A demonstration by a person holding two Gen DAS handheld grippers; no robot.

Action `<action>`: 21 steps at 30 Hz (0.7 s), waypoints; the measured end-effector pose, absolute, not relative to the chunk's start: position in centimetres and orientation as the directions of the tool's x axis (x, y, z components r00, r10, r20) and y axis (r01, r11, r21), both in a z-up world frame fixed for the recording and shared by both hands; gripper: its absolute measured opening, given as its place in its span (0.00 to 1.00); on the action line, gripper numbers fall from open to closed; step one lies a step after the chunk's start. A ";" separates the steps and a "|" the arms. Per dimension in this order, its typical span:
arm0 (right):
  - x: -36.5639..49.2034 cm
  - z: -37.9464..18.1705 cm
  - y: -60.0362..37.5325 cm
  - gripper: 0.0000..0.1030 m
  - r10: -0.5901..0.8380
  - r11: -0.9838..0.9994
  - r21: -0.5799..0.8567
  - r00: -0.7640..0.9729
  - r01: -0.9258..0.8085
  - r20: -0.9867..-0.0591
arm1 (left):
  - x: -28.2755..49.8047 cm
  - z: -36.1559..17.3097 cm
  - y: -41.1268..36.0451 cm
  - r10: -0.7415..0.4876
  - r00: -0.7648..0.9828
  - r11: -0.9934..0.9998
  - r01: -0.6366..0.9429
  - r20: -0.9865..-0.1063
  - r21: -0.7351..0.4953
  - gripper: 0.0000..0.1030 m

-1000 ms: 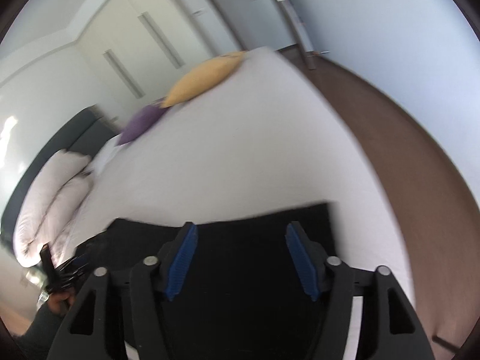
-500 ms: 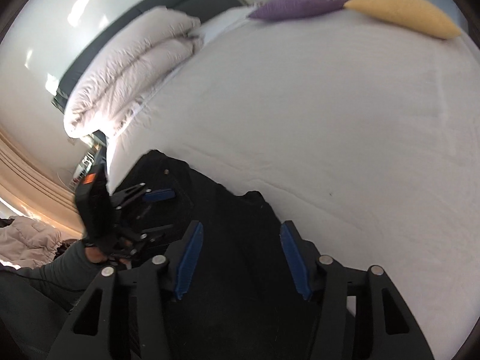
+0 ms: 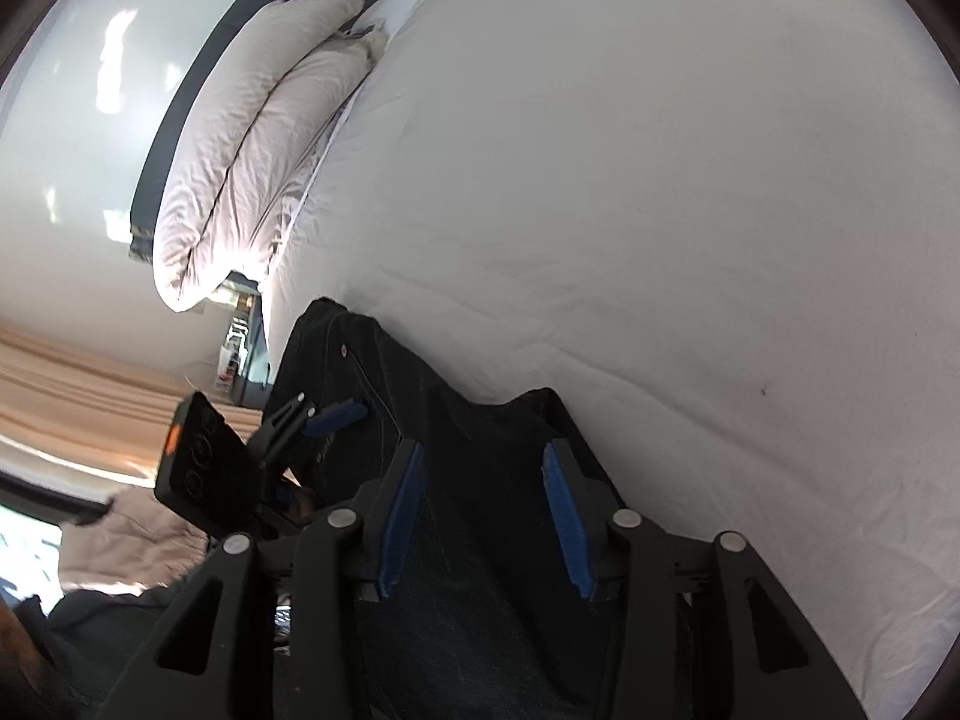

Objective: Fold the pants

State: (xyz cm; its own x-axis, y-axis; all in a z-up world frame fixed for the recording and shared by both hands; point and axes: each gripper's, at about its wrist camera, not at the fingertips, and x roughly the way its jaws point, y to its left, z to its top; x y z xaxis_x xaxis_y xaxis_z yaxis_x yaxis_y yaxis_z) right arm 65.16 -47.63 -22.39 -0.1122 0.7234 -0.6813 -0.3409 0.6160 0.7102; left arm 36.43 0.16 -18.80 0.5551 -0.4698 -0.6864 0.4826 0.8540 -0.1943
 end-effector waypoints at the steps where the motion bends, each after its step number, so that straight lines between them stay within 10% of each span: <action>1: 65.4 -22.6 -47.7 0.52 0.724 0.621 0.716 -0.116 -0.319 -0.680 | 36.3 -18.8 0.1 -0.469 0.557 0.854 0.483 -0.685 -0.193 0.69; 17: 66.8 -25.2 -44.6 0.53 0.670 0.673 0.699 -0.199 -0.242 -0.715 | 35.7 -18.4 -0.8 -0.459 0.556 0.858 0.480 -0.693 -0.183 0.69; 21: 66.8 -25.9 -43.4 0.33 0.658 0.683 0.690 -0.208 -0.240 -0.724 | 35.6 -18.4 -0.8 -0.459 0.556 0.858 0.480 -0.693 -0.183 0.69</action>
State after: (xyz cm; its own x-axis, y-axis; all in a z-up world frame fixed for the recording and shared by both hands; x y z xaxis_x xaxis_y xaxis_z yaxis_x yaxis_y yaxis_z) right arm 66.76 -43.38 -25.89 -0.2080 0.6576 -0.7241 -0.2396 0.6835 0.6896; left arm 35.58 -0.81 -18.41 0.5561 -0.4591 -0.6928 0.4798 0.8580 -0.1834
